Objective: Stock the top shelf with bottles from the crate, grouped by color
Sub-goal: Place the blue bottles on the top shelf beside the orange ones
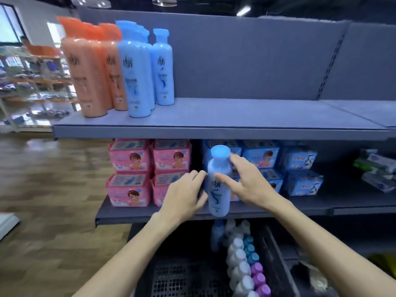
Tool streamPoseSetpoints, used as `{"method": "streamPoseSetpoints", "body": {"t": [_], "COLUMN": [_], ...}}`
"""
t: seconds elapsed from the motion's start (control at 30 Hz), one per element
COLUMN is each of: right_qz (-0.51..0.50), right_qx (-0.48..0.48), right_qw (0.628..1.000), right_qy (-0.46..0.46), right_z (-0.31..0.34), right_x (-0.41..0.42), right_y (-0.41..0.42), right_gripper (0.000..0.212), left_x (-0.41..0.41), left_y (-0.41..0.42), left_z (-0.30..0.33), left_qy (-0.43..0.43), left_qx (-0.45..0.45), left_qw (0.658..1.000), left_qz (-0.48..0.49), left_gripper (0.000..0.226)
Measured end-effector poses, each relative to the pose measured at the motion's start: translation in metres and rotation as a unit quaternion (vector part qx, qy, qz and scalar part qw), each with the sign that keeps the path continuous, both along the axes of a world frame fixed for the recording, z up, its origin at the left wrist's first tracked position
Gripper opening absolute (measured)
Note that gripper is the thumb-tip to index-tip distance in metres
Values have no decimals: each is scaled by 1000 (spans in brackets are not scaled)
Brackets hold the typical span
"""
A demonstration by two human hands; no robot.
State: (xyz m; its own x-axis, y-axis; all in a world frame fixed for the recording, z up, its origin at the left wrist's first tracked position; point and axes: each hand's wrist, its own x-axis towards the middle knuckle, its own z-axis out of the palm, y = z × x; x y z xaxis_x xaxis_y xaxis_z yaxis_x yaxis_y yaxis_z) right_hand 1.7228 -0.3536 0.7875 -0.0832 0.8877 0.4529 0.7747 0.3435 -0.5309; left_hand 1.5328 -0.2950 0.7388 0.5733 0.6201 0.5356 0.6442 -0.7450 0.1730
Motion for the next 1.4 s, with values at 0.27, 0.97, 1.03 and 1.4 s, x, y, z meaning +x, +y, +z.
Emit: {"method": "streamPoseSetpoints", "body": {"t": [0.27,0.97,1.03,1.4], "right_qz": [27,85,84,63], "right_qx": [29,78,83,36], "right_qw": [998,981,981,977], "right_qy": [53,154,155,201], "right_z": [73,204,212,213], "right_x": [5,0,-2,-9], "right_y": [10,53,59,98], "right_gripper": [22,24,24,33], "left_x": [4,5,5,4], "left_y": [12,50,55,88], "left_z": [59,192,202,207], "left_qy": [18,-5,-2,32], "left_qx": [79,198,203,203], "left_qw": [997,980,978,976], "left_qz": [-3,33,34,73], "left_gripper": [31,21,20,23]}}
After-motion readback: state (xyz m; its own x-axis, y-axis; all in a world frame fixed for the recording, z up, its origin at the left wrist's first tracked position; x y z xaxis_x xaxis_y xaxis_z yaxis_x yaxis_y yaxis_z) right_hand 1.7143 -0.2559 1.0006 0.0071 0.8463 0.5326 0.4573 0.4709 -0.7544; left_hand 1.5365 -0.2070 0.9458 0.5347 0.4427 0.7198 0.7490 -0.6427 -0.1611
